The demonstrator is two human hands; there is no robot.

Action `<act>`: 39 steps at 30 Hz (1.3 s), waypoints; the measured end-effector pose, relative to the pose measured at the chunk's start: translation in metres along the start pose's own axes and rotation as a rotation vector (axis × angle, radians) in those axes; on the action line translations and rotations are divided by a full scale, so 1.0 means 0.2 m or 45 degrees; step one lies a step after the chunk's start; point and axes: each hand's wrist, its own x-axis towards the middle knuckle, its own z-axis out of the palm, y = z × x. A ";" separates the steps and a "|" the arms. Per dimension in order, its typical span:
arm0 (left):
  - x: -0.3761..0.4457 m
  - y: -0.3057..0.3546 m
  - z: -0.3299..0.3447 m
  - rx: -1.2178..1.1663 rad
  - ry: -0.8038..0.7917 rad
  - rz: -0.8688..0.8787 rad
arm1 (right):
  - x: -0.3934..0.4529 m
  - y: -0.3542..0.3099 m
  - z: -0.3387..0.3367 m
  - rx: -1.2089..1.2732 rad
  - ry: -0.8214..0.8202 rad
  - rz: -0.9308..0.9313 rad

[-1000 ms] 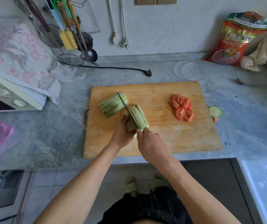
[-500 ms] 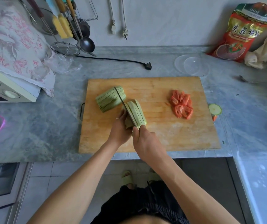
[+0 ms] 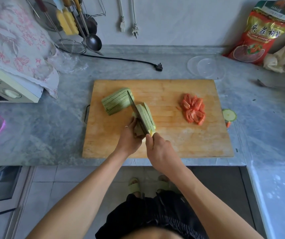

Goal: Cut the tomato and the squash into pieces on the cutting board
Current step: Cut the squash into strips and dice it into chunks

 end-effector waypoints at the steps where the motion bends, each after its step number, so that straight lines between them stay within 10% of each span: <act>1: -0.01 0.00 0.01 -0.001 -0.006 -0.012 | 0.00 0.01 0.00 0.014 -0.007 0.008; 39: -0.04 0.10 -0.03 0.041 -0.064 -0.170 | 0.04 0.14 0.15 -0.004 0.023 0.060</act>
